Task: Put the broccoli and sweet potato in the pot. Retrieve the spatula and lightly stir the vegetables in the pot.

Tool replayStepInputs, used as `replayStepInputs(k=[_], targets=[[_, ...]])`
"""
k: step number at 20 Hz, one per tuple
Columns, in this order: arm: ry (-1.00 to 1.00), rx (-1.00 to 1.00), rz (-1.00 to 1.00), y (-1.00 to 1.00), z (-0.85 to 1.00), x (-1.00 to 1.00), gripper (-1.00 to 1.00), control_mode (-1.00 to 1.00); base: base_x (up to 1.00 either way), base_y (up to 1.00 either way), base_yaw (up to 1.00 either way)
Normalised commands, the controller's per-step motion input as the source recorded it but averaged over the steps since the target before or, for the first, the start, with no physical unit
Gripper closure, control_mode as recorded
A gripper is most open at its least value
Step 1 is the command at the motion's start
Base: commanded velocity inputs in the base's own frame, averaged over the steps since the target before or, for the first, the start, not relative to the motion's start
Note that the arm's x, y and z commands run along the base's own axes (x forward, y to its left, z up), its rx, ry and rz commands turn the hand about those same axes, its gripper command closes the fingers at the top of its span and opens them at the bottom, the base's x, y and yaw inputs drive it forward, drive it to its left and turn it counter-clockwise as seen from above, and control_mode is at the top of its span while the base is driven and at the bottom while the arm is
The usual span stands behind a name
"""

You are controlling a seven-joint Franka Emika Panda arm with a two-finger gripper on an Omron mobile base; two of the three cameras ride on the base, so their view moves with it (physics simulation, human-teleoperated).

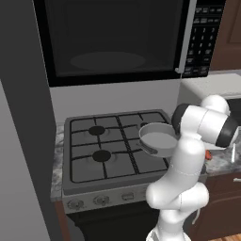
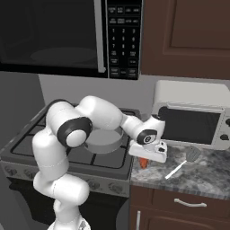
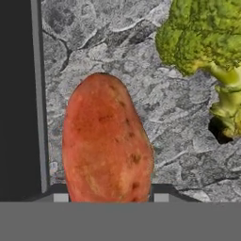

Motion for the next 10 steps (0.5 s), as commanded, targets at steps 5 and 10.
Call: replayStepInputs(k=[5,10], targets=[[-0.01,0.00,0.04,0.02,0.50,-0.25,1.00,-1.00,0.00,0.00,0.00],[-0.14,0.00,0.04,0.33,0.87,-0.43,1.00,-1.00,0.00,0.00,0.00]])
